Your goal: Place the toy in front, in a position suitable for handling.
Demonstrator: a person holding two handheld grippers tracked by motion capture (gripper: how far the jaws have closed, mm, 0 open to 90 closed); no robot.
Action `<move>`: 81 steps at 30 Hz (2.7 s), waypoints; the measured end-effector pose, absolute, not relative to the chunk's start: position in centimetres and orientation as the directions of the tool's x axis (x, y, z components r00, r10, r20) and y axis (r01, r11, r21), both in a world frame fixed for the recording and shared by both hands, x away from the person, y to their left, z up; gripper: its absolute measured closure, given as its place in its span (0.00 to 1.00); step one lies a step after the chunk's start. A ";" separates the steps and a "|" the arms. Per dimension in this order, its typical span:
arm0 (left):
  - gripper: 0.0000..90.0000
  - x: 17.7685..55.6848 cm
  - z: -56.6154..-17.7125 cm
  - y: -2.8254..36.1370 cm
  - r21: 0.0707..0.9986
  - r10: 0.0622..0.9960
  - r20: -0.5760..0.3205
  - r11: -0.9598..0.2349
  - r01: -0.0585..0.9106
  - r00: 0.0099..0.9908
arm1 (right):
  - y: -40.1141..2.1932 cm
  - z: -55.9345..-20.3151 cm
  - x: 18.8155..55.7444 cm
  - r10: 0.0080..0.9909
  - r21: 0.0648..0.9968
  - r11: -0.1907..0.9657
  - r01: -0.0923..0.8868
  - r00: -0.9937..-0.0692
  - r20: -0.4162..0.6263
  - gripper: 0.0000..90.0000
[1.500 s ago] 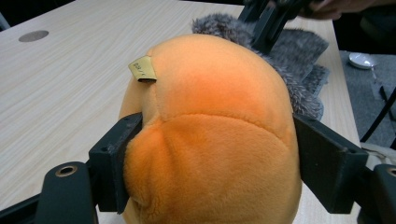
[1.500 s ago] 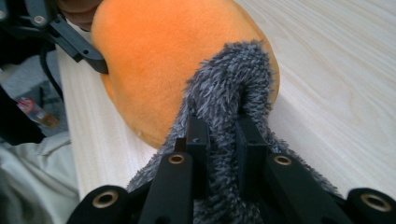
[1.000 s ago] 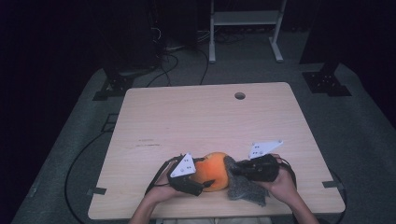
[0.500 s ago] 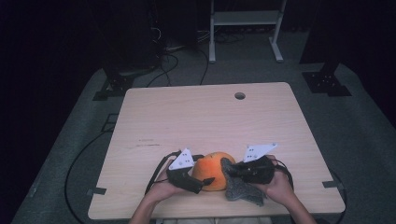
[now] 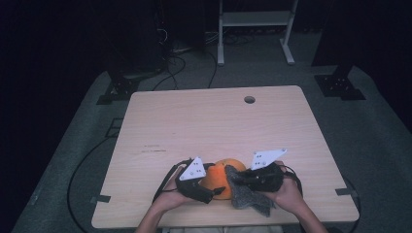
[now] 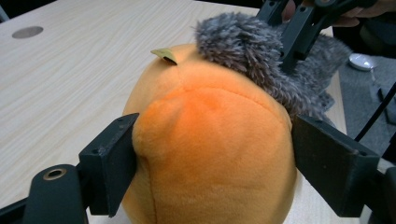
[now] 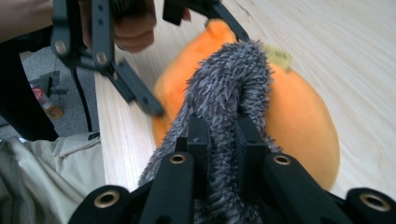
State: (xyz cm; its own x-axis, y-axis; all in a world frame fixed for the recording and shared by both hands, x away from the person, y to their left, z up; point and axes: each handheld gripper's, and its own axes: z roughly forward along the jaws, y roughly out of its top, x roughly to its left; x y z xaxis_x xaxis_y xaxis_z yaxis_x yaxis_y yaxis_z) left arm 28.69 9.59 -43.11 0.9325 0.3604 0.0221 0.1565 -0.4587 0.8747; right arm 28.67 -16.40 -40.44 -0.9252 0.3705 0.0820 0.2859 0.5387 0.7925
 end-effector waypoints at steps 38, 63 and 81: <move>0.23 28.3 -42.4 8.3 0.877 0.339 -0.014 -0.447 0.174 0.941 | -17.5 -37.8 28.8 0.384 0.756 0.595 0.271 -0.923 0.029 0.87; 0.31 29.0 -41.7 8.9 0.863 0.470 0.054 -0.466 0.196 0.881 | -17.6 -39.6 29.5 0.384 0.766 0.552 0.330 -0.916 0.118 0.87; 0.39 28.8 -42.9 9.5 0.881 0.363 0.045 -0.454 0.134 0.931 | -18.3 -39.2 29.4 0.375 0.774 0.543 0.326 -0.919 0.124 0.87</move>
